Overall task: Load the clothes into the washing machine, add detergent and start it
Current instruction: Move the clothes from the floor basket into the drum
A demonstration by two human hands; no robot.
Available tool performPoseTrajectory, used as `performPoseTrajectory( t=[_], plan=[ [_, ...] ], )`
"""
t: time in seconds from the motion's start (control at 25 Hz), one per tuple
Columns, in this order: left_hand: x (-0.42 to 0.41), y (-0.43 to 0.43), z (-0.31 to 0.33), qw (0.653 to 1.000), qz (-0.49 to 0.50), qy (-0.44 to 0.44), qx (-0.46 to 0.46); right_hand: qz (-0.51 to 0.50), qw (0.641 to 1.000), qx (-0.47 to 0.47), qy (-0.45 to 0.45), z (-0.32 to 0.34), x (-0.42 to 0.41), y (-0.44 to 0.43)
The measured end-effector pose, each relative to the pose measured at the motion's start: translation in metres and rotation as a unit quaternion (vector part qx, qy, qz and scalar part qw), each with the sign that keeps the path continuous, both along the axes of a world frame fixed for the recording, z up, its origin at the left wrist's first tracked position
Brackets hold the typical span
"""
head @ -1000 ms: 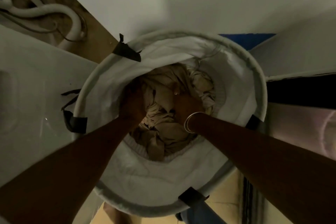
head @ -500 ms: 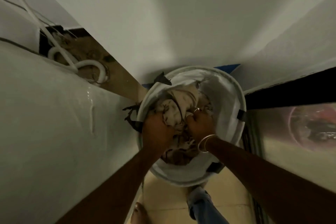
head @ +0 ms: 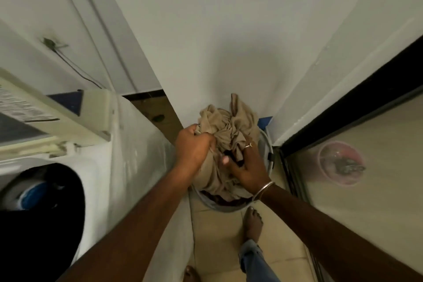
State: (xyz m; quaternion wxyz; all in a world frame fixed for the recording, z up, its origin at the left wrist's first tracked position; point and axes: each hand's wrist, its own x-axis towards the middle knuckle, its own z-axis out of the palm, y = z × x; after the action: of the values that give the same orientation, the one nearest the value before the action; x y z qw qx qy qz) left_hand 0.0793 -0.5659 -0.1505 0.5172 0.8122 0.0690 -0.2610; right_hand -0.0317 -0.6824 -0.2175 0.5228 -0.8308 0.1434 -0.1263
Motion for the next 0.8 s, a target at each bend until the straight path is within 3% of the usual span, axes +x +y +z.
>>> performPoseTrajectory(
  t=[0.08,0.16,0.4,0.56,0.68,0.8],
  plan=[
    [-0.003,0.010,0.044,0.999,0.012,0.013,-0.038,0.051,0.996,-0.078,0.002,0.041,-0.001,0.011],
    [-0.009,0.015,0.084,0.998,0.006,0.019,-0.068,0.034,0.992,-0.122,0.013,0.075,-0.002,0.021],
    [-0.022,0.038,0.196,0.989,-0.030,-0.009,-0.142,-0.088,0.991,-0.081,-0.065,0.181,0.002,0.043],
    [-0.017,0.077,0.258,0.970,-0.128,-0.053,-0.200,-0.149,0.974,-0.115,-0.123,0.251,0.014,0.049],
    [-0.015,0.117,0.284,0.955,-0.165,-0.071,-0.234,-0.192,0.961,-0.087,-0.181,0.308,0.022,0.054],
    [-0.018,0.148,0.295,0.948,-0.207,-0.121,-0.210,-0.203,0.948,-0.052,-0.241,0.362,0.028,0.066]
  ],
)
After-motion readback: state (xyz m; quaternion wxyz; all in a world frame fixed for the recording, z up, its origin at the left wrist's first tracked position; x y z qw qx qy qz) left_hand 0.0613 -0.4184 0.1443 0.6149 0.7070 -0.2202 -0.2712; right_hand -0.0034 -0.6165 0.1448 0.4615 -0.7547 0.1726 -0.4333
